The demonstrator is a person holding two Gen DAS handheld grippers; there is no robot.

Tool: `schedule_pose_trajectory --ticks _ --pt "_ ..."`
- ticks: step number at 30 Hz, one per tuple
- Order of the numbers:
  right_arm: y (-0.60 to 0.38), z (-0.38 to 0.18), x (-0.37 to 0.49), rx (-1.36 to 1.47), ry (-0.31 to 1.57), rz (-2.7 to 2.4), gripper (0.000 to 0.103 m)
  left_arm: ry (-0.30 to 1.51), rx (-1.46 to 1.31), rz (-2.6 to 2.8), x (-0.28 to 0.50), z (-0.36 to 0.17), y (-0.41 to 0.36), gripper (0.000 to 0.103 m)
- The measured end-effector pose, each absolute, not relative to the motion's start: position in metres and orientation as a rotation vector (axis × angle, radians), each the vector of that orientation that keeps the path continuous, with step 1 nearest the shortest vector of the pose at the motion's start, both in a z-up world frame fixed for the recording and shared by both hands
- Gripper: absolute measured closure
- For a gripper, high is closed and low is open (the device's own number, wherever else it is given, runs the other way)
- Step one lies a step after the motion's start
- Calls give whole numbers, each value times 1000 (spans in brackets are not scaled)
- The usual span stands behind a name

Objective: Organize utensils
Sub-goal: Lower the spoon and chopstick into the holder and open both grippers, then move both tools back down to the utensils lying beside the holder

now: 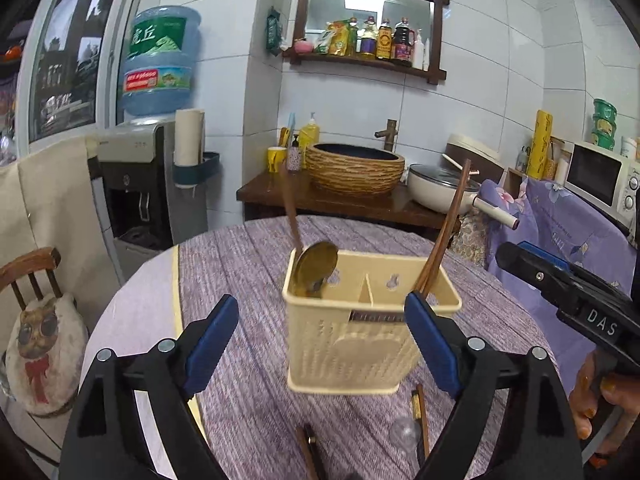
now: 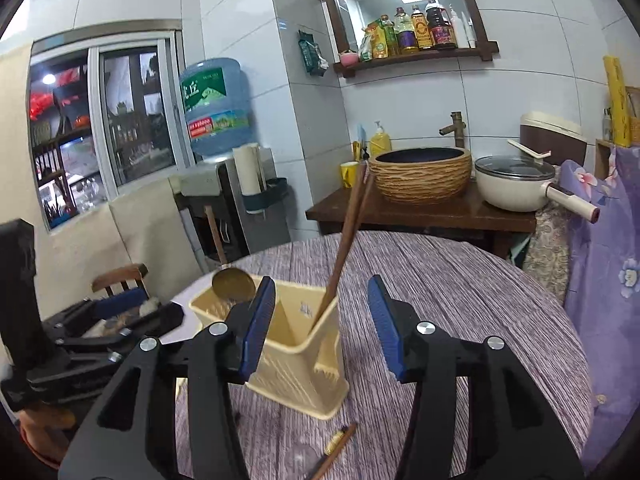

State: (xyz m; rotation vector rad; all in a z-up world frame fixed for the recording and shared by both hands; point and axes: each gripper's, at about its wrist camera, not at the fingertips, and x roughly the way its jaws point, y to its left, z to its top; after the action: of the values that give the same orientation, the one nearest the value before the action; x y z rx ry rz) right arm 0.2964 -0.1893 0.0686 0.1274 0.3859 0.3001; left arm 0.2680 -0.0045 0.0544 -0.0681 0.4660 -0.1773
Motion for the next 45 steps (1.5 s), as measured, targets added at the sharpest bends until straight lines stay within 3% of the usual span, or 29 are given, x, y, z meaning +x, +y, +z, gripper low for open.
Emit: schedule_pose_trajectory --ticks 7,12,23,45 --pt "-176 27 273 51 504 315 54 540 -69 -105 241 18 15 20" --pt "-163 -17 263 31 621 352 54 644 -76 -108 231 -16 23 33" --pt "-158 -70 262 52 797 308 54 775 -114 -104 220 -62 31 49" --pt "-157 -85 284 41 887 178 62 742 -86 -112 225 -50 19 50"
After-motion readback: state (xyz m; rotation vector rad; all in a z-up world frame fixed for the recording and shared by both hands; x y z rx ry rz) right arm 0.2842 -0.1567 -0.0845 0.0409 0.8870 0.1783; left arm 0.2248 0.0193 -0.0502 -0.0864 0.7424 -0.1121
